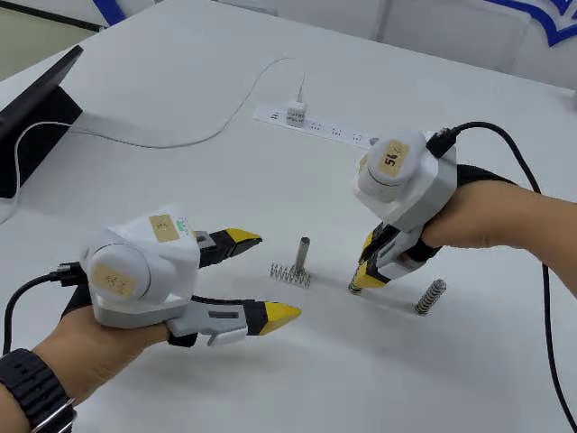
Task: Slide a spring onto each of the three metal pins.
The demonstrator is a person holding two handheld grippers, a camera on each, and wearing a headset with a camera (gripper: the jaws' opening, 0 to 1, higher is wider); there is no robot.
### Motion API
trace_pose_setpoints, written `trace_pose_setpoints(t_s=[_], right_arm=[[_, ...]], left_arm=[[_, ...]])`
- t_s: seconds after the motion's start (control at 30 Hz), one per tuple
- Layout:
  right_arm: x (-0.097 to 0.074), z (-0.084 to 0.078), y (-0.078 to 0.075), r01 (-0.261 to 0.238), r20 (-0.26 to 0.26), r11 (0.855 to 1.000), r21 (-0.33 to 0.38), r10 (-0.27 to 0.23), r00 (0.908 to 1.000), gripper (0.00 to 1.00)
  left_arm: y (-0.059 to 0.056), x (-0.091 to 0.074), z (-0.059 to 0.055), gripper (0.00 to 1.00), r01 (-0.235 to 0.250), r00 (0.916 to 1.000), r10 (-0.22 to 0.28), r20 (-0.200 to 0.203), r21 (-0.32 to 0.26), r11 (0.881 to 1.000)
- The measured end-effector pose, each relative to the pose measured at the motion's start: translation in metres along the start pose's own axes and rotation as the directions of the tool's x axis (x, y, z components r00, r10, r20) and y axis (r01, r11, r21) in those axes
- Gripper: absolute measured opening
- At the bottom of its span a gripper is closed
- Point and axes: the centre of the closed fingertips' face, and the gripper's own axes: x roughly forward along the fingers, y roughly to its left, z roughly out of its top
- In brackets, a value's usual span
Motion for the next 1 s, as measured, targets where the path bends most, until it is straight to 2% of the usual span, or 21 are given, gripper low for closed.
trace_pose_setpoints(t_s=[0.17, 0.2, 0.33, 0.67, 1.0], right_arm=[[-0.003, 0.012, 0.003, 0.004, 0.024, 1.000, -0.011, -0.004, 0.9997, 0.18], [-0.003, 0.019, 0.005, -0.007, 0.048, 1.000, 0.000, 0.007, 0.9988, 0.18], [0.002, 0.028, 0.007, -0.015, 0.076, 1.000, 0.016, 0.014, 0.9970, 0.18], [0.018, 0.041, 0.015, -0.031, 0.115, 0.999, 0.033, 0.027, 0.9930, 0.18], [0.031, 0.048, 0.013, -0.043, 0.144, 0.997, 0.071, 0.033, 0.9890, 0.18]], left_arm=[[0.001, -0.001, 0.000, 0.60, -0.003, 1.0000, 0.003, 0.001, -0.001, 1.000], [0.001, -0.001, 0.001, 0.60, -0.004, 1.0000, 0.004, 0.001, 0.000, 1.000], [0.002, -0.002, 0.001, 0.60, -0.006, 1.0000, 0.006, 0.001, 0.001, 1.000], [0.002, -0.002, 0.000, 0.60, -0.008, 1.0000, 0.008, -0.001, 0.000, 1.000], [0.003, -0.003, 0.000, 0.60, -0.012, 0.9999, 0.012, -0.002, -0.002, 1.000]])
